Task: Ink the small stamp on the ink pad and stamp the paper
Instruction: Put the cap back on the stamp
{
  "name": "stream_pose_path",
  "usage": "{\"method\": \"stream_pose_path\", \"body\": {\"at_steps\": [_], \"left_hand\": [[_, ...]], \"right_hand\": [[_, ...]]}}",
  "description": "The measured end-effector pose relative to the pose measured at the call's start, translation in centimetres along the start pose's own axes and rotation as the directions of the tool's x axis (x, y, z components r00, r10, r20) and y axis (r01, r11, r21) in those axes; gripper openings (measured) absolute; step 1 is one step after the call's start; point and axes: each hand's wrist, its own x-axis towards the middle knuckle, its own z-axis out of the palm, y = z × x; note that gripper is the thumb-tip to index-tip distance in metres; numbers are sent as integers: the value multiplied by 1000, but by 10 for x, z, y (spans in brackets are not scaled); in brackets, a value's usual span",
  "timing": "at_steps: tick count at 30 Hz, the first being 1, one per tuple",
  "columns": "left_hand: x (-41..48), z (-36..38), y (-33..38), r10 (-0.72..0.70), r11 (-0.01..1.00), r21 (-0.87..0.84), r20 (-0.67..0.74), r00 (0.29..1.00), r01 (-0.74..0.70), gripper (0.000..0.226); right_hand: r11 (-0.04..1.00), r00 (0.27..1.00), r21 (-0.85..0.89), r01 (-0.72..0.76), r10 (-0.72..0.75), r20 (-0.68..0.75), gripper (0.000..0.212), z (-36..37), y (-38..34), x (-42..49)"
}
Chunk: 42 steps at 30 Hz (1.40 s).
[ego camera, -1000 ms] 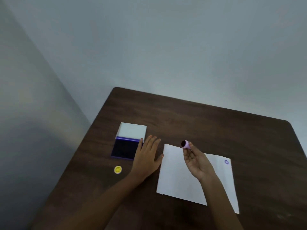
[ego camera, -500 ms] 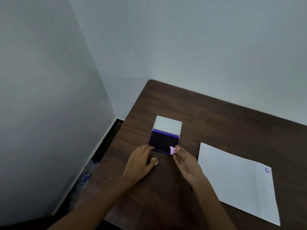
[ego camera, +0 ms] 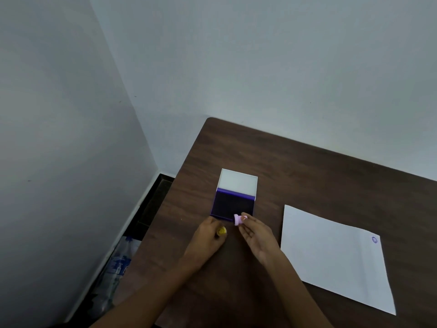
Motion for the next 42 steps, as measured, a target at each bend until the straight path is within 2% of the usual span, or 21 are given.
{"method": "stream_pose_path", "body": {"at_steps": [1,2,3,4,5,6,7,9,11,16,22,28,31,37,39,42], "left_hand": [[0,-3,3,-119,984,-137,-37,992,112,19],[1,-6,6,-263,917,-318,-30,964,240,15],[0,-9,7,-389,778,-517,51,920,358,13],[0,-13,9,-449,574,-688,187,874,443,13],[0,-15,12,-447,360,-795,313,838,489,15],[-1,-18,14,-420,200,-841,390,820,502,17],[-1,-21,16,-399,100,-858,429,810,504,20],[-1,-24,20,-372,-15,-865,471,800,502,20],[-2,-25,22,-362,-77,-862,493,791,502,17],[0,-30,25,-357,-73,-869,481,801,489,12],[1,-35,25,-302,39,-882,437,847,469,14],[2,-37,21,-273,117,-870,435,858,478,20],[1,-36,20,-273,195,-868,399,875,457,23],[-1,-31,20,-291,260,-855,373,881,448,28],[-2,-30,21,-310,325,-840,340,888,435,24],[1,-27,21,-415,442,-811,192,889,382,15]], "right_hand": [[1000,1000,16,-6,6,7,25,0,-1,0],[999,1000,29,-14,13,15,25,0,-2,0],[999,1000,37,-19,18,24,24,0,-2,0],[999,999,41,-21,19,35,23,0,-2,0],[999,999,39,-20,18,47,22,-1,-2,-1],[999,998,33,-17,15,60,22,-1,-2,-1],[1000,997,24,-10,8,71,22,0,-1,-2],[1000,996,-1,15,-15,83,23,1,0,-2],[999,996,-32,42,-39,78,23,3,1,-3],[953,986,-257,163,-150,70,17,5,7,-6],[811,942,-490,320,-329,71,24,10,13,-6],[754,919,-542,370,-383,94,25,14,14,-7],[744,917,-555,372,-387,97,25,13,13,-7],[740,918,-558,375,-379,113,17,11,12,-6],[702,894,-581,412,-434,110,18,12,13,-5],[567,822,-664,488,-553,133,21,14,18,-4]]}}
